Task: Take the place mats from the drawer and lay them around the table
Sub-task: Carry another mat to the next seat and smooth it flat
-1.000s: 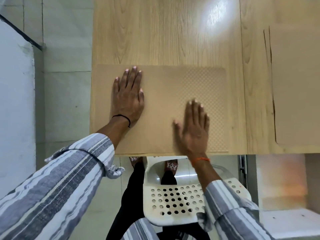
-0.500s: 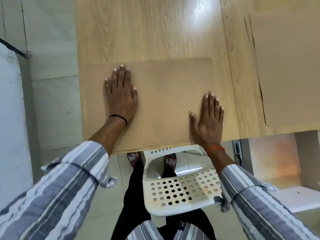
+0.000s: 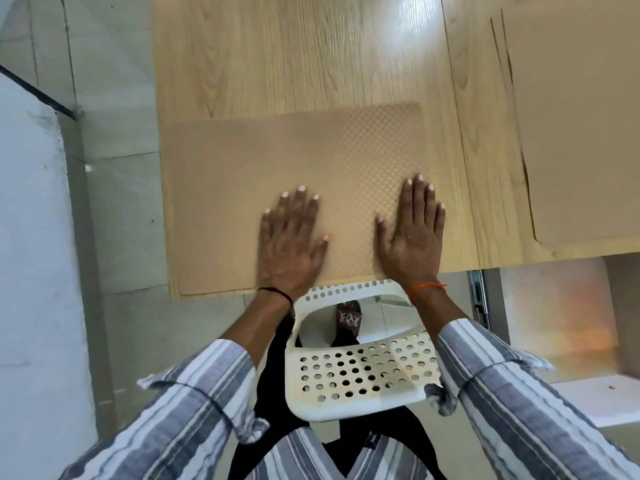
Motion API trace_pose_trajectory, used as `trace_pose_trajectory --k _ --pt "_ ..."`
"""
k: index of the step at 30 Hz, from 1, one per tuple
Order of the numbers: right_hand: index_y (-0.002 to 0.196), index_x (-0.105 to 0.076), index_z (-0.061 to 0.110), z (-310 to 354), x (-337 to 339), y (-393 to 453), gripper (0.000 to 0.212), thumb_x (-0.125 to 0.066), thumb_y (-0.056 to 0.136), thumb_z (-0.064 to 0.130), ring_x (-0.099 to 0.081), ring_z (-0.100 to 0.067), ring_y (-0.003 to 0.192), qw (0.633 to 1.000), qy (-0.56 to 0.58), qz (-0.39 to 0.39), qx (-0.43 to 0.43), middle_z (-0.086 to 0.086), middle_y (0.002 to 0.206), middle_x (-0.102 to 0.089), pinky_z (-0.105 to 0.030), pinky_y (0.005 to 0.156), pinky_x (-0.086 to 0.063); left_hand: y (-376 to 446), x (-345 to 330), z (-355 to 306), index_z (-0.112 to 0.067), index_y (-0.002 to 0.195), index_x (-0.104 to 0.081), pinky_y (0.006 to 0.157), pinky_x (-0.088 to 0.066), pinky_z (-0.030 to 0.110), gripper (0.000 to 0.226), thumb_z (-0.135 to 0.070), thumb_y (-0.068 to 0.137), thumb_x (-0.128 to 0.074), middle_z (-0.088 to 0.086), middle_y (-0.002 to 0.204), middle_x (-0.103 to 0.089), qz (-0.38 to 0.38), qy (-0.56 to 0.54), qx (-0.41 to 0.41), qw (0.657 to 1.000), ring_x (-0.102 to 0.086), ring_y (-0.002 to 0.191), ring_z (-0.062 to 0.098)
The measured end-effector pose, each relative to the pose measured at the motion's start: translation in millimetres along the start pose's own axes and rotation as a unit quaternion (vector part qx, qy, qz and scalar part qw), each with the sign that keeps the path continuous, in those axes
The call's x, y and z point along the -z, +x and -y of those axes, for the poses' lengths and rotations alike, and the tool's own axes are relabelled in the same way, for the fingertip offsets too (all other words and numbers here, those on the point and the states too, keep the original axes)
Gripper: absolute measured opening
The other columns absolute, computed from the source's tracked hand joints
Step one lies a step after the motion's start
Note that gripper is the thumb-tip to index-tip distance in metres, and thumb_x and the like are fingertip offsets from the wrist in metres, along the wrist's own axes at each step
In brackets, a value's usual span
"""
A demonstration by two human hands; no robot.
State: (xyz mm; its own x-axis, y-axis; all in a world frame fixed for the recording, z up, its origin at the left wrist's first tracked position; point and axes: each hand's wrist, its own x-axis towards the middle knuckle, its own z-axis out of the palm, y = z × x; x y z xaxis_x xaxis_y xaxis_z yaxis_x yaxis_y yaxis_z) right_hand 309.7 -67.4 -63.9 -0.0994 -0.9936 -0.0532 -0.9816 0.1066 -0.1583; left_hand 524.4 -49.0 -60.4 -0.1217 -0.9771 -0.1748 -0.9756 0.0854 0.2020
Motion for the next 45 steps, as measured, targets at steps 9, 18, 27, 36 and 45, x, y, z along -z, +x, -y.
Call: trace_pose_trajectory --k 9,18,27,36,45 --pt "0.158 -0.007 0.011 -1.2 -0.4 0.5 0.072 -0.022 0.100 0.052 0.001 -0.024 0.153 1.000 0.003 0.006 0.003 -0.008 0.166 -0.003 -0.050 0.123 -0.008 -12.4 19.4 108.5 -0.030 0.156 -0.006 0.120 -0.008 0.048 0.065 -0.053 0.097 -0.024 -0.003 0.164 -0.002 -0.035 -0.010 0.125 0.991 -0.002 0.151 0.022" --pt "0.156 -0.015 0.007 125.3 -8.6 -15.2 0.078 -0.035 0.097 0.054 -0.007 -0.031 0.152 0.982 0.046 0.038 0.181 -0.013 0.165 -0.010 -0.052 0.122 -0.009 -12.5 17.7 110.2 -0.028 0.156 -0.009 0.121 -0.007 0.047 0.066 -0.050 0.097 -0.027 -0.001 0.164 -0.004 -0.046 -0.014 0.126 0.991 -0.004 0.151 0.022" --pt "0.157 -0.019 0.016 125.5 -23.5 -8.6 0.072 -0.036 0.098 0.054 -0.008 -0.024 0.153 0.983 0.022 0.047 0.179 -0.004 0.165 -0.012 -0.051 0.122 -0.009 10.9 40.5 167.8 -0.026 0.156 -0.005 0.121 -0.005 0.049 0.064 -0.049 0.100 -0.023 -0.001 0.164 -0.001 -0.025 0.019 0.113 0.993 0.000 0.151 0.021" --pt "0.157 -0.020 0.017 126.8 -23.5 -10.8 0.070 -0.031 0.098 0.055 -0.007 -0.021 0.153 0.984 0.025 0.045 0.170 -0.002 0.165 -0.013 -0.050 0.122 -0.010 144.7 53.2 45.5 -0.020 0.155 -0.013 0.121 -0.001 0.042 0.057 -0.036 0.102 -0.025 0.000 0.164 -0.007 0.016 -0.023 -0.049 0.998 -0.003 0.151 0.021" --pt "0.158 -0.013 0.020 125.1 -24.2 -9.8 0.071 -0.031 0.099 0.055 0.000 -0.020 0.153 0.984 0.026 0.045 0.169 0.000 0.166 -0.005 -0.049 0.123 -0.006 114.1 43.8 154.9 -0.025 0.156 -0.005 0.119 -0.003 0.048 0.063 -0.050 0.100 -0.019 -0.001 0.164 0.000 -0.036 -0.018 0.135 0.990 -0.002 0.151 0.023"
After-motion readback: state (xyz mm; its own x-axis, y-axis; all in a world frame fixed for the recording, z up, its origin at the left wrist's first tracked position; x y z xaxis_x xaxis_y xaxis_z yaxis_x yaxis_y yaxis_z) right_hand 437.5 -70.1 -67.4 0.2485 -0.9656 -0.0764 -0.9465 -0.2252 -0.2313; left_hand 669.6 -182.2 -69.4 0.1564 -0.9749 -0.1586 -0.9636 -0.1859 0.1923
